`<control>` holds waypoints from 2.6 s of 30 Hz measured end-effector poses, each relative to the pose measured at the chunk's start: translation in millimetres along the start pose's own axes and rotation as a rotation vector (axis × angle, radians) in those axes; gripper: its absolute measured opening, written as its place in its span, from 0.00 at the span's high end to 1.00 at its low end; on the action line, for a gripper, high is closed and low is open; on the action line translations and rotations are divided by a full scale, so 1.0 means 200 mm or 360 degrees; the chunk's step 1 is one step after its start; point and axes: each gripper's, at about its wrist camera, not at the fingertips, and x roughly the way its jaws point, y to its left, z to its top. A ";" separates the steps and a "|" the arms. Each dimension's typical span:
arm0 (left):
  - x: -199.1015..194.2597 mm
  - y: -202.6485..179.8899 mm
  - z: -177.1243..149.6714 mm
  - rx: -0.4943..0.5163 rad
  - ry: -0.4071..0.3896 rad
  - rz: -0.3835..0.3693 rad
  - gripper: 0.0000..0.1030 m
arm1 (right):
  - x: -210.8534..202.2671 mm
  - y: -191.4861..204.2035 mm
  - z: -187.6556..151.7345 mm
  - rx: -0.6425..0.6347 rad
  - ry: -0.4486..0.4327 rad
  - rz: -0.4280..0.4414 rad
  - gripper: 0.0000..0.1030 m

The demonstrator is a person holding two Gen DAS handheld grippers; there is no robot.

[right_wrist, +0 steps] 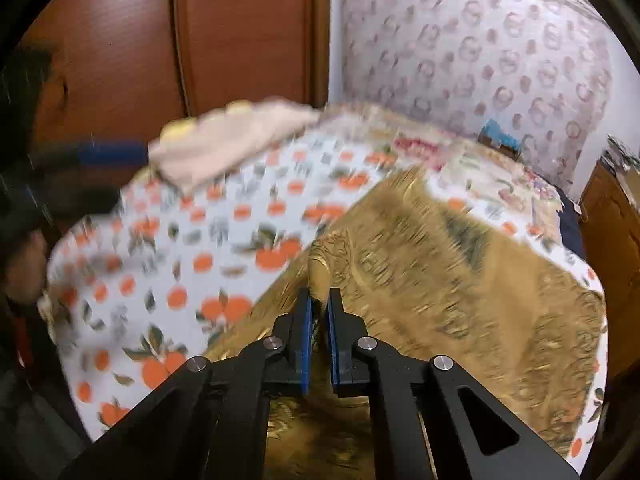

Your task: Fold small clothes

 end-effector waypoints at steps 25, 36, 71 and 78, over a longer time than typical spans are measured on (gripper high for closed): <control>0.14 -0.09 0.01 0.0053 0.0089 -0.0079 0.27 | 0.07 -0.78 0.31 0.0557 -0.0028 -0.0815 0.76; 0.18 -0.15 0.00 0.0067 0.0117 -0.0080 0.27 | -0.17 -0.40 -0.08 0.0469 -0.0004 -0.0590 0.68; 0.24 -0.31 -0.16 0.0079 0.0238 -0.0162 0.27 | -0.58 -0.14 -0.55 0.0414 -0.0103 -0.0506 0.93; 0.22 -0.34 -0.17 0.0090 0.0241 -0.0178 0.27 | -0.69 -0.16 -0.64 0.0417 -0.0078 -0.0588 0.94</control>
